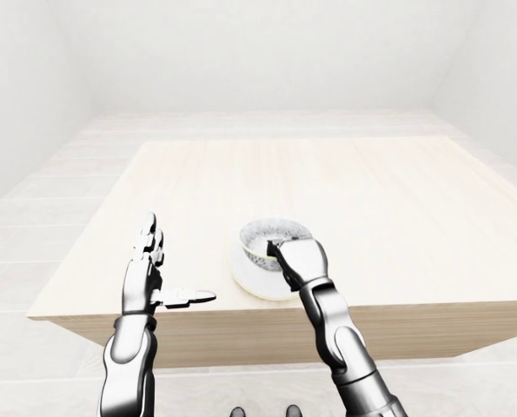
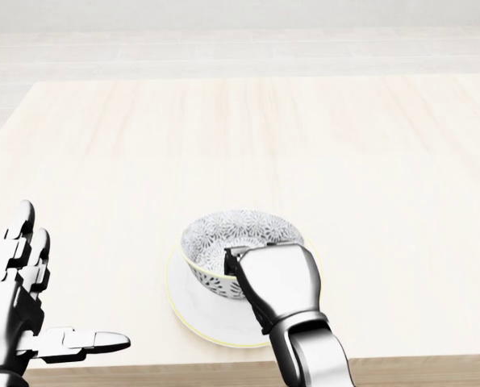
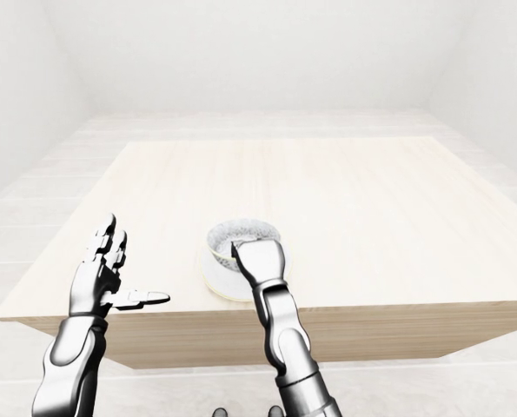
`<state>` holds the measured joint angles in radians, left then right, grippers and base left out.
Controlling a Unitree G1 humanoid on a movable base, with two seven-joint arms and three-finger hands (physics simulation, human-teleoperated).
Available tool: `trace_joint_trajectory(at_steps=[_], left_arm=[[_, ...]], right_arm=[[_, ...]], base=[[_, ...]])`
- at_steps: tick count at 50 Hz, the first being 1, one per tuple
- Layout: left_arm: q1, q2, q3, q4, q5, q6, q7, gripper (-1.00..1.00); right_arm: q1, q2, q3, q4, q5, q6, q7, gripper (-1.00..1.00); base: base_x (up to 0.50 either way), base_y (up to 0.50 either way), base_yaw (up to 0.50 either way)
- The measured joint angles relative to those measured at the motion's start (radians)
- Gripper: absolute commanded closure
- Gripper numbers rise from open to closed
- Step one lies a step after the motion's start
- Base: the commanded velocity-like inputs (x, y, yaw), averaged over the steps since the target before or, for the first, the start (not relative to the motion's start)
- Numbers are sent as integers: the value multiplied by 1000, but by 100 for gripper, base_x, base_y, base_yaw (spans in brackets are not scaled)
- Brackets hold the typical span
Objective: Put the bowl on the plate.
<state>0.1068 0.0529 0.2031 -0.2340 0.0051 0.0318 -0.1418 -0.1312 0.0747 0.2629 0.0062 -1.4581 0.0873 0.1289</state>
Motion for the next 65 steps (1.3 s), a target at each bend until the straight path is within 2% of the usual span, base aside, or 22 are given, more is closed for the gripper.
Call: trace_joint_trajectory(at_steps=[35, 45, 51, 65], left_arm=[[-5, 1, -1, -13, 2, 17, 1, -100], [-3, 0, -2, -12, 2, 15, 1, -100], [-2, 0, -3, -10, 2, 11, 1, -100], [-7, 1, -4, 1, 4, 7, 3, -100]], right_arm=[[26, -8, 8, 17, 5, 0, -32, 28], [23, -9, 5, 25, 23, 0, -47, 20], [21, -10, 5, 27, 29, 0, -54, 4], [15, -10, 3, 39, 38, 0, -63, 0]], base=[[0, 0, 0], [0, 0, 0], [0, 0, 0], [0, 0, 0]])
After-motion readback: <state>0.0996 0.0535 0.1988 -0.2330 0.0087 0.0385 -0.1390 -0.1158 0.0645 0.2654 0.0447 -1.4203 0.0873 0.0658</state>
